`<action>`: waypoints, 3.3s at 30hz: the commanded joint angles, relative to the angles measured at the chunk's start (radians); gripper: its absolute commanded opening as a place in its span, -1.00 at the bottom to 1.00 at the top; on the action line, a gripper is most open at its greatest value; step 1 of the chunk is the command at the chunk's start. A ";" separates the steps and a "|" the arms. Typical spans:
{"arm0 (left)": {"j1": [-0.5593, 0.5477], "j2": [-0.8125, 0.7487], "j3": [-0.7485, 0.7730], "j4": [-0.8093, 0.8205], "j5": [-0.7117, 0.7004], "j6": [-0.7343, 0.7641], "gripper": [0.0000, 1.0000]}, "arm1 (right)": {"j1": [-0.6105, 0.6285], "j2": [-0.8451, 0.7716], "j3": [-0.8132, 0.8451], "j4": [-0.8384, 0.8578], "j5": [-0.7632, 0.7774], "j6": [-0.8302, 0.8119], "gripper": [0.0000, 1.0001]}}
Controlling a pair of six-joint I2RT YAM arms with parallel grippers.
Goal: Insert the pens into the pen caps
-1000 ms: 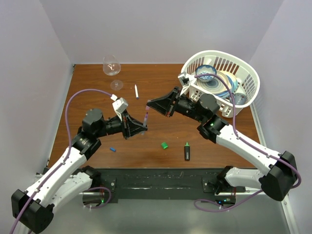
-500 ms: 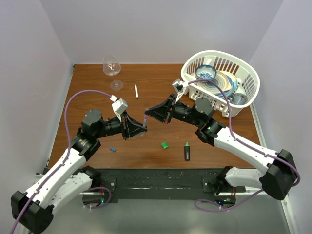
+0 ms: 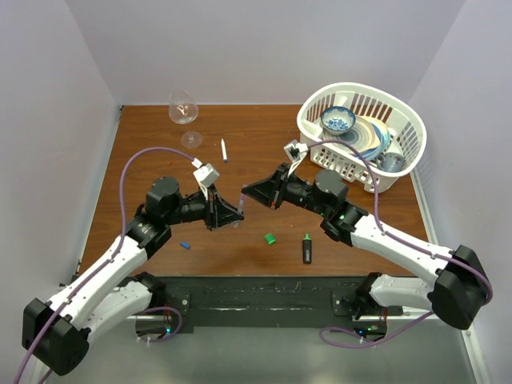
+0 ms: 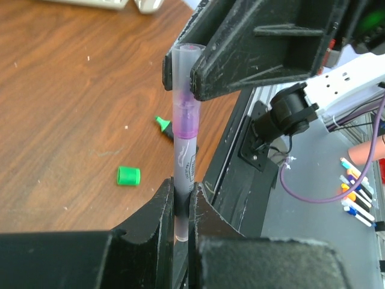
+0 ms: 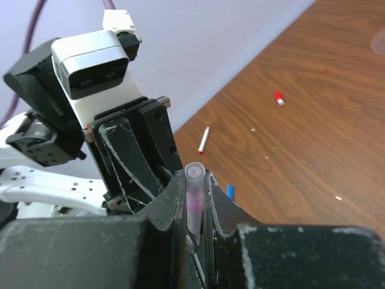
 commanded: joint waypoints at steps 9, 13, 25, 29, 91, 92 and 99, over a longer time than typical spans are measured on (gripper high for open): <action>0.035 0.134 0.198 0.146 -0.200 0.041 -1.00 | 0.287 0.047 -0.228 -0.001 0.150 0.109 -1.00; 0.037 0.168 0.224 0.142 -0.227 0.047 -1.00 | 0.344 0.060 -0.242 -0.005 0.280 0.146 -1.00; 0.037 0.180 0.236 0.056 -0.228 0.116 -1.00 | 0.398 0.000 -0.196 -0.181 0.501 0.206 -1.00; 0.037 0.153 0.235 -0.071 -0.234 0.143 -1.00 | 0.393 -0.072 -0.090 -0.286 0.633 0.149 -0.95; 0.021 0.751 0.235 -0.354 -0.810 -0.199 -0.43 | 0.393 -0.522 -0.051 -0.903 1.015 0.154 0.77; 0.023 0.753 0.236 -0.355 -0.811 -0.199 -0.42 | 0.390 -0.525 -0.053 -0.903 1.016 0.154 0.77; 0.023 0.733 0.247 -0.348 -0.793 -0.191 -0.37 | 0.393 -0.532 -0.048 -0.910 1.018 0.149 0.77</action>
